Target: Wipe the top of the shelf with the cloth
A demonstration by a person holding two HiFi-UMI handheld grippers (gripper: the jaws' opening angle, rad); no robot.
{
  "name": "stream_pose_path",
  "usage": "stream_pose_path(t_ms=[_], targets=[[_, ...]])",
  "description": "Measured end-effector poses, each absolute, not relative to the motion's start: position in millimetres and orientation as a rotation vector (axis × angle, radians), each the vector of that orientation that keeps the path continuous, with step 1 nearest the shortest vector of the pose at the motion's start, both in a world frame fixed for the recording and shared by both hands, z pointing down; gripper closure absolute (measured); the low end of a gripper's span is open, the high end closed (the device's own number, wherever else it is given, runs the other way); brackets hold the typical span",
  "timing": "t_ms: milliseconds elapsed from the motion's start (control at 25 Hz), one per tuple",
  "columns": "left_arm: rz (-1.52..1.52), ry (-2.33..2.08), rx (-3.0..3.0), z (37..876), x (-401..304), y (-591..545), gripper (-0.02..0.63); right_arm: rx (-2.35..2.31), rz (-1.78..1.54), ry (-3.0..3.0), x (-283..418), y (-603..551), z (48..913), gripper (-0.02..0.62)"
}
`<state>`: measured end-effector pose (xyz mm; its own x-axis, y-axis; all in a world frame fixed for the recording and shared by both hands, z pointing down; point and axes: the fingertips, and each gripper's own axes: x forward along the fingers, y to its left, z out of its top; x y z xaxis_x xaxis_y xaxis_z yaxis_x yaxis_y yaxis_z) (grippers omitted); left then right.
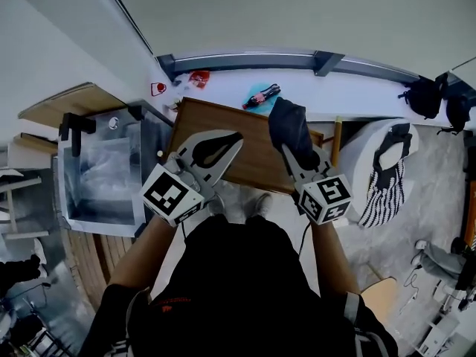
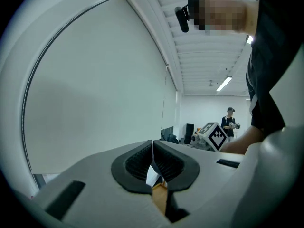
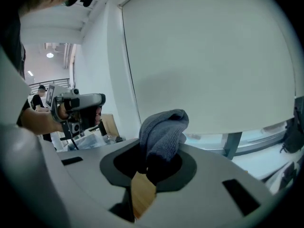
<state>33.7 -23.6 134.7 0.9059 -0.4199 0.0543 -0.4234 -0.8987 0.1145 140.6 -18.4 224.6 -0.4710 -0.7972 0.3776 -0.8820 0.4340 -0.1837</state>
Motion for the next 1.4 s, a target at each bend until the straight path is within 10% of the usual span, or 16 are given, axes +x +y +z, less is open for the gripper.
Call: stream_pose_path(t_ms=[1400], targets=[[-0.052, -0.784, 2.910, 116.0, 5.6, -29.3, 0.580, 1.335, 0.351, -2.653, 90.3, -24.7, 136.2, 0.527]])
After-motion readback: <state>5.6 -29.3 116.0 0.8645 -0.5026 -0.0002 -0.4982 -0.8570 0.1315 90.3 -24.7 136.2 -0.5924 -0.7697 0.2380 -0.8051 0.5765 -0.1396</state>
